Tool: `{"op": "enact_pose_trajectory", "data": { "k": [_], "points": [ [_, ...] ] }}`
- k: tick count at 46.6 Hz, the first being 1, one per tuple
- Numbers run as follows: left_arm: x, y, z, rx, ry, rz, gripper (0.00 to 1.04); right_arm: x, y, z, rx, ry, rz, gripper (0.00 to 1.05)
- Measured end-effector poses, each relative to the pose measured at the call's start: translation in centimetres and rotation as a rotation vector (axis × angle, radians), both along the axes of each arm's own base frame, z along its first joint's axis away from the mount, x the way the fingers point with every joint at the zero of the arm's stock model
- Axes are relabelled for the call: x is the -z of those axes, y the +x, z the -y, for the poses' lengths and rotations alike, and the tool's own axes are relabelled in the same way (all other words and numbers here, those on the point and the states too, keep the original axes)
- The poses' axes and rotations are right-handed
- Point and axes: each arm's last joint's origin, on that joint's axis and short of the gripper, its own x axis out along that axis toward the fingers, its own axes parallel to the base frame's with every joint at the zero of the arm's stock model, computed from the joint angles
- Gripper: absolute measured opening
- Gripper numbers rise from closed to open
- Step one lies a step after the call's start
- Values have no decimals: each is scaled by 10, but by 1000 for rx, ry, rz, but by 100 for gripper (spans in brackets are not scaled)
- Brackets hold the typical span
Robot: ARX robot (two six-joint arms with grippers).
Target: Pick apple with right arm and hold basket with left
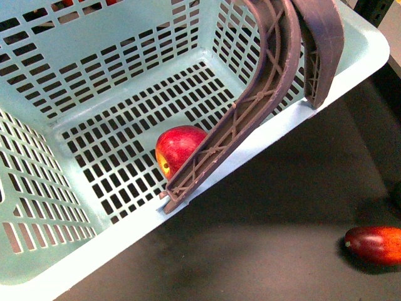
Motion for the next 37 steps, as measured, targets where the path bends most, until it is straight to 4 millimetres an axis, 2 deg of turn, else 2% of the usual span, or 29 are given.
{"op": "enact_pose_trajectory", "data": {
  "k": [31,35,37],
  "points": [
    [0,0,0,2,-1,-1,19,0,-17,0,0,0,3,2],
    [0,0,0,2,-2,-1,19,5,-24,0,2,-1,-42,2],
    [0,0,0,1,-1,-1,19,3,-27,0,0,0,-7,2]
  ]
}}
